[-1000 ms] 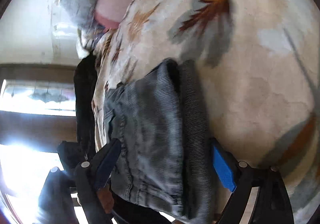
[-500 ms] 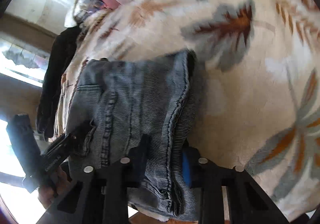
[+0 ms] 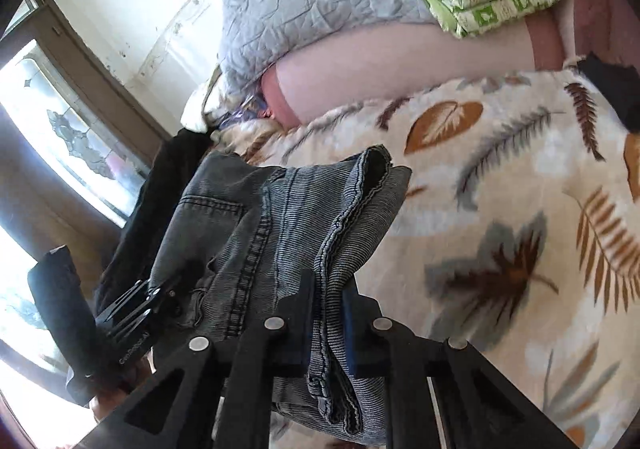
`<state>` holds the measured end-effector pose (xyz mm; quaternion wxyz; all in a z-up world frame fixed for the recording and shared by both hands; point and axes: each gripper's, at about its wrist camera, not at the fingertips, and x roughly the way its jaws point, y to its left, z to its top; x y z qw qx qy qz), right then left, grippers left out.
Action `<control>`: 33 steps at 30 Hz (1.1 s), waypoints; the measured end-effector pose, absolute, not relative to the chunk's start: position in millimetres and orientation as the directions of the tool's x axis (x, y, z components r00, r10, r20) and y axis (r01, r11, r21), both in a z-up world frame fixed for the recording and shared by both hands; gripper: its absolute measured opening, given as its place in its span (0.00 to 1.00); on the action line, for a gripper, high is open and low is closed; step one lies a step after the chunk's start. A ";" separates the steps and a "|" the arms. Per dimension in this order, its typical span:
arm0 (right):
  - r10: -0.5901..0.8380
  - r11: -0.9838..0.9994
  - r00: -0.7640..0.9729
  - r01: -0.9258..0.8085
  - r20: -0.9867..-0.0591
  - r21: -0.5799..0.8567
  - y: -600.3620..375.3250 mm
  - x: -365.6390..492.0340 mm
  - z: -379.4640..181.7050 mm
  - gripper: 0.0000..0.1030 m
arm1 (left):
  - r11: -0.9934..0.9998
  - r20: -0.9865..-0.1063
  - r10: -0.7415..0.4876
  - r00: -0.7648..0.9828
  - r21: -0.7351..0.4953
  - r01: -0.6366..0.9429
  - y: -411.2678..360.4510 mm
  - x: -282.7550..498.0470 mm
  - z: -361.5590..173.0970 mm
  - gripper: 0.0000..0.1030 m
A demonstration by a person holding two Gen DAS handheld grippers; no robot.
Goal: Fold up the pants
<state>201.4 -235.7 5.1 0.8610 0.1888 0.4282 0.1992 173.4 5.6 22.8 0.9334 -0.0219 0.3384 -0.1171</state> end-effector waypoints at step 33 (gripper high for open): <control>0.150 0.981 0.679 -0.193 -0.719 0.023 -202.6 61.0 1.7 1.00 | 0.996 -0.713 -0.033 0.700 -0.085 -0.039 -2.3 74.7 16.5 0.88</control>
